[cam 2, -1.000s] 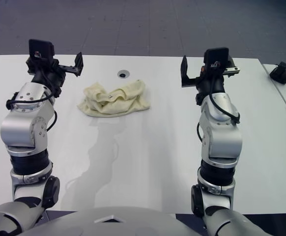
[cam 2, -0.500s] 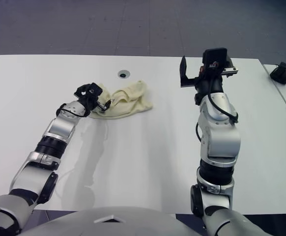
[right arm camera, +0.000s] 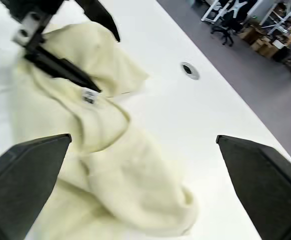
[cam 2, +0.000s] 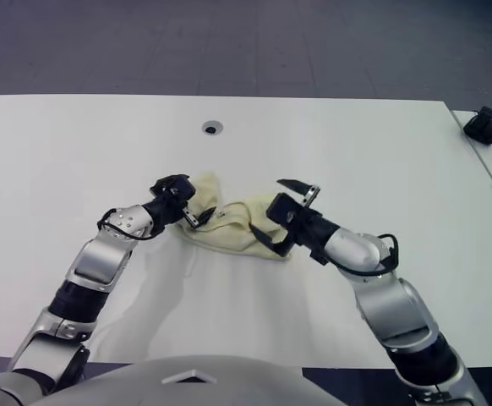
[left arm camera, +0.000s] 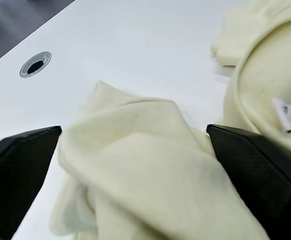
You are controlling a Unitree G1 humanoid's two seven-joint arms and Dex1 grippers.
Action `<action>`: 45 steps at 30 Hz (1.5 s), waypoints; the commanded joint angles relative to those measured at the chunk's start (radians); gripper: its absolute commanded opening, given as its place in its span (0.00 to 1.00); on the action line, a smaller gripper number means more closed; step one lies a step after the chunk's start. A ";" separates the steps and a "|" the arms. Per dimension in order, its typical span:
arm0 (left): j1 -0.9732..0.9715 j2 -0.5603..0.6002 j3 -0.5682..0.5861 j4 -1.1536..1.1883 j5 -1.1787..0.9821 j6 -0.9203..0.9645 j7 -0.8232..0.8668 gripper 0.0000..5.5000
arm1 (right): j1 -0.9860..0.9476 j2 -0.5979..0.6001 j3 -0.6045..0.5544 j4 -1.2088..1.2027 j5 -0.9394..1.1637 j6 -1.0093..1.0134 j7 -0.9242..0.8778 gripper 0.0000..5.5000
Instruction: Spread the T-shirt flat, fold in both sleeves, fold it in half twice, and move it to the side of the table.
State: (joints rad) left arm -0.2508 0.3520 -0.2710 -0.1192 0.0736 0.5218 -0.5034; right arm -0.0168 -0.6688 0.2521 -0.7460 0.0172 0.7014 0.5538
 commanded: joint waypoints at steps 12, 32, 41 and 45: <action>-0.121 -0.016 0.173 -0.235 -0.172 0.301 0.017 0.98 | -0.043 -0.023 0.157 0.236 -0.307 -0.222 -0.036 0.98; -0.133 0.019 0.200 -0.236 -0.181 0.304 0.051 0.98 | -0.006 0.019 0.162 0.215 -0.382 -0.276 0.034 0.43; -0.143 0.074 0.209 -0.249 -0.194 0.305 0.031 0.98 | 0.001 0.034 0.151 0.225 -0.395 -0.279 0.033 0.16; -0.091 0.178 0.185 -0.274 -0.197 0.222 -0.074 0.98 | -0.003 0.037 0.137 0.225 -0.395 -0.273 0.032 0.03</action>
State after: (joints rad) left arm -0.3840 0.4482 -0.0695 -0.3699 -0.1193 0.8058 -0.4994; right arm -0.0220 -0.6333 0.4041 -0.5228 -0.3689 0.4242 0.5803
